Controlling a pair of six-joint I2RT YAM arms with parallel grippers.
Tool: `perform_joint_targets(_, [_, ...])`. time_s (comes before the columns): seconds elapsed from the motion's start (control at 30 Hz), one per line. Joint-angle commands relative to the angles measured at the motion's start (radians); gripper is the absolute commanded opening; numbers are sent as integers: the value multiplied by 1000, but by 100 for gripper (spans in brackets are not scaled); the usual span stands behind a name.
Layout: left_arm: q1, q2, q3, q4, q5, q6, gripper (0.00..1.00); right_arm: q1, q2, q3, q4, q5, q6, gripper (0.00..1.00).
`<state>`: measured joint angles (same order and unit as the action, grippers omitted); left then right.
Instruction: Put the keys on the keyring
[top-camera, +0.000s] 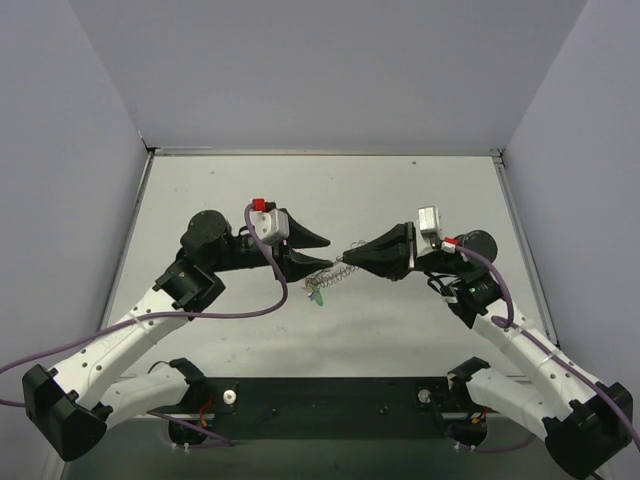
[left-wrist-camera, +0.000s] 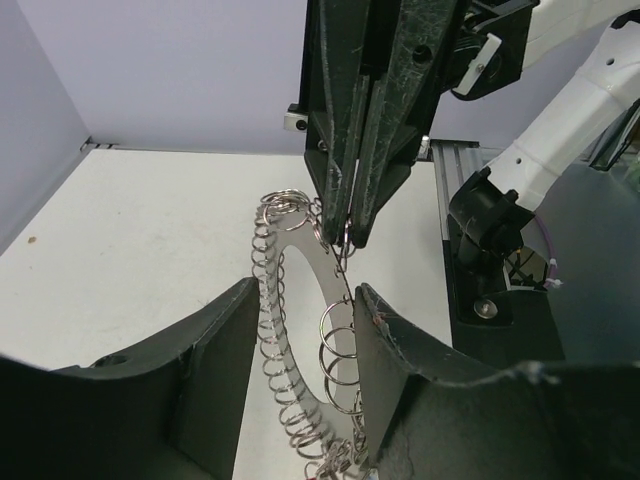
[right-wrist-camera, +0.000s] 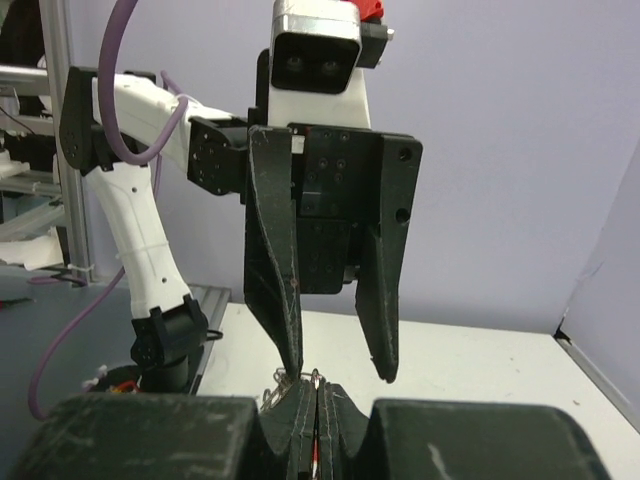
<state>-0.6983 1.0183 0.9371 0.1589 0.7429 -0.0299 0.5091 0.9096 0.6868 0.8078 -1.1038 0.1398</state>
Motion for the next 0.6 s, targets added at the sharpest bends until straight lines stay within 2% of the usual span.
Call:
perform_joint_targets(0.0, [5,-4,29,36,38,15,50,-14,37,2,382,-57,147,0])
perform_joint_targets(0.13, [5,6,46,40,53,2,49,-17,83,0,522,-62,231,0])
perform_joint_targets(0.57, [-1,54,68,70,43,-41,46,-17,98,-1,511,-42,233,0])
